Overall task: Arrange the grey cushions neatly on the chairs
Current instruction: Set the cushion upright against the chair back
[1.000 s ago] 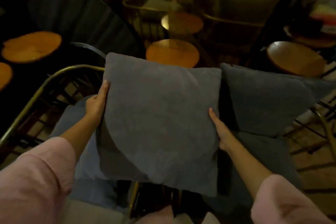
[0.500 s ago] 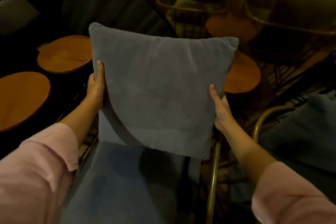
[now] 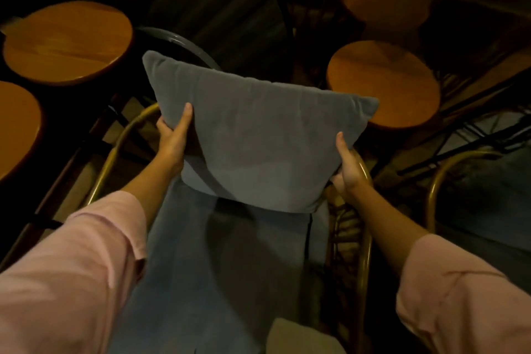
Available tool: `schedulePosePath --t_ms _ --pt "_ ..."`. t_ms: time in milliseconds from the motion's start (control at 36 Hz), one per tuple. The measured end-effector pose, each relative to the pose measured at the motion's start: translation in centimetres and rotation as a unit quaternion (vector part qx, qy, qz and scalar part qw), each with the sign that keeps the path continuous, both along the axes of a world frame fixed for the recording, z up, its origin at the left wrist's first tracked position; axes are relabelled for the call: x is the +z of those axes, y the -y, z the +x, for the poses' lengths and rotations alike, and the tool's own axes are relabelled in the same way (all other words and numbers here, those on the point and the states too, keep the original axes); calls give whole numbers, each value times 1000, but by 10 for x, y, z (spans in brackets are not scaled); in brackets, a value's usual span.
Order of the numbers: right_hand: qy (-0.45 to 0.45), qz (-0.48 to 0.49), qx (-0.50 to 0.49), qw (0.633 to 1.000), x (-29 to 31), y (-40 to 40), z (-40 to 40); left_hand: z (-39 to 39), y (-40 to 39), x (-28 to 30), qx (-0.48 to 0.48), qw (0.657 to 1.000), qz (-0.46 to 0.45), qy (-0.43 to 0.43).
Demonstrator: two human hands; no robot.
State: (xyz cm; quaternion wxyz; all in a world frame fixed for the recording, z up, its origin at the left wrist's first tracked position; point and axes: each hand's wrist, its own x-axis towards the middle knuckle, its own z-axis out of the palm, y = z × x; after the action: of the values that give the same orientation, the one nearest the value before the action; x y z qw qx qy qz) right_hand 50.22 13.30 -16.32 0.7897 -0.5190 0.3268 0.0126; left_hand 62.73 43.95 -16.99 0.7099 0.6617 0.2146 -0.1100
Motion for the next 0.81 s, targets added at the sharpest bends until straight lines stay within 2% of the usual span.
schedulePosePath --t_ms 83,250,417,528,639,694,806 --pt "0 -5 -14 1000 0 -6 2 -3 3 -9 9 1000 0 -9" --pt "54 -19 -13 998 8 -4 5 6 -4 16 15 999 -45 -3" --pt "47 -19 -30 998 8 -6 -1 6 0 23 12 999 -41 7" --pt "-12 -73 5 997 -5 -5 -9 -14 3 5 -9 999 -2 -51" --pt "-139 -74 65 985 -23 -5 -21 -41 2 -9 -98 982 78 -139" --pt "-194 -106 84 972 -26 -9 -30 -58 2 -8 -144 969 112 -167" --pt "-211 -150 121 958 -31 -21 -49 -94 2 4 -167 960 147 -168"
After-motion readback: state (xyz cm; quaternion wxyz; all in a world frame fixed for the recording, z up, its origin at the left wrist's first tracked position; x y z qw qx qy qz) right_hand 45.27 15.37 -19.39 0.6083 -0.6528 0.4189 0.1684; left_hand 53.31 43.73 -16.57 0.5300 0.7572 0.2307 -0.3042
